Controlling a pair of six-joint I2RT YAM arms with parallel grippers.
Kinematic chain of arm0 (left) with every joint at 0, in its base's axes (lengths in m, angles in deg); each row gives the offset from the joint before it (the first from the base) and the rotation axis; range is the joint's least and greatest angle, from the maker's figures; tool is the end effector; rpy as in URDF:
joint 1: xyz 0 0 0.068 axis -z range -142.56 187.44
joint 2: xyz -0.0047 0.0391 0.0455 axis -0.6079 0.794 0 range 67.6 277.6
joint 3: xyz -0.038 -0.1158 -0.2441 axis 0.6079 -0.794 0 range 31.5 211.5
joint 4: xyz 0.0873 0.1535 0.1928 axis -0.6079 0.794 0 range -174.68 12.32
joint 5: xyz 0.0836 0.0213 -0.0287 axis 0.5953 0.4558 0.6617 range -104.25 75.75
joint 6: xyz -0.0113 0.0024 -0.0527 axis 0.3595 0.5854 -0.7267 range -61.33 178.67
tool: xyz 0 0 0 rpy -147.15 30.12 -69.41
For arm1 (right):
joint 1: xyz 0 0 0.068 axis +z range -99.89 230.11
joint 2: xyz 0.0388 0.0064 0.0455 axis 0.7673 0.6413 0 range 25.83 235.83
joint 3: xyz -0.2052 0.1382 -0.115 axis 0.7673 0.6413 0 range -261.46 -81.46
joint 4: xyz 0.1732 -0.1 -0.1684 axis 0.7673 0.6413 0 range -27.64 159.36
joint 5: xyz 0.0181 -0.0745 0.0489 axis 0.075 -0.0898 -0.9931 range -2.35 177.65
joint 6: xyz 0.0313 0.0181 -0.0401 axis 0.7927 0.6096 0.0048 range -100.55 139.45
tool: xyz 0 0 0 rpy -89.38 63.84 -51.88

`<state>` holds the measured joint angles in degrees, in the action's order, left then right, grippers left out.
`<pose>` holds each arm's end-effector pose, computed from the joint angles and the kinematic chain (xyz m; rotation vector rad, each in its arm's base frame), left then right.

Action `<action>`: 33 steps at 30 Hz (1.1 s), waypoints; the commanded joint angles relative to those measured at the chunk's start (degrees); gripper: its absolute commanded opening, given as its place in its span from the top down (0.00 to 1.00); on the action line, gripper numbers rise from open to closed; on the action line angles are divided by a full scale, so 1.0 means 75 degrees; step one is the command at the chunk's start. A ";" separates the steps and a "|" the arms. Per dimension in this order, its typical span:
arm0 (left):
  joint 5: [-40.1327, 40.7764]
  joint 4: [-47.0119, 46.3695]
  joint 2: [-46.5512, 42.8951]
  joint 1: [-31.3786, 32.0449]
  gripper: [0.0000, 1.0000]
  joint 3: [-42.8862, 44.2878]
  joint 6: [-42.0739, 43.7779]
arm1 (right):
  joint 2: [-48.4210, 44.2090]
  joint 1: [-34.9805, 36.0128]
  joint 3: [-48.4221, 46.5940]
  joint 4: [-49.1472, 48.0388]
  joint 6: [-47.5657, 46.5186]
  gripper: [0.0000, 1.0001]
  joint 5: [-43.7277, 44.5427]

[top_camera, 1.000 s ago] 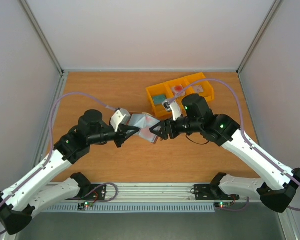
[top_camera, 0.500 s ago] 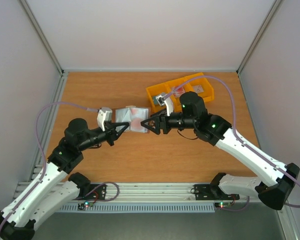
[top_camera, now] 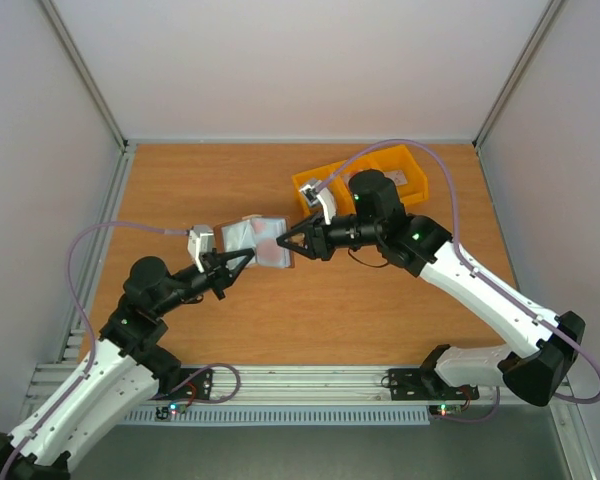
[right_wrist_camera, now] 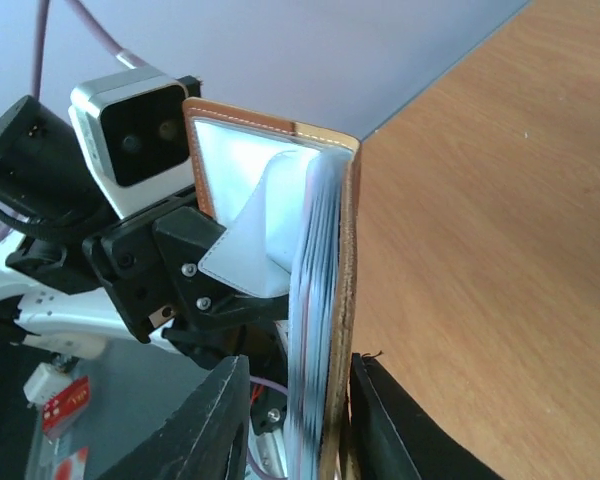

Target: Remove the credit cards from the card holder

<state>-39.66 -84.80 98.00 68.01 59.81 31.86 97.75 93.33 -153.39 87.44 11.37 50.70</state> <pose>0.1175 -0.0872 0.2944 0.4216 1.6698 -1.1134 0.1864 0.2045 0.3810 -1.2615 1.6353 1.0316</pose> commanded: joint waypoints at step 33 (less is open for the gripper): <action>-0.0510 -0.1557 0.0285 -0.0044 0.63 -0.0068 -0.0285 | 0.0366 0.0331 -0.0169 -0.0338 0.0663 0.99 0.1245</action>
<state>-43.25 -93.08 101.43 67.33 57.85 28.91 103.43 95.82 -154.43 84.25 13.67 55.84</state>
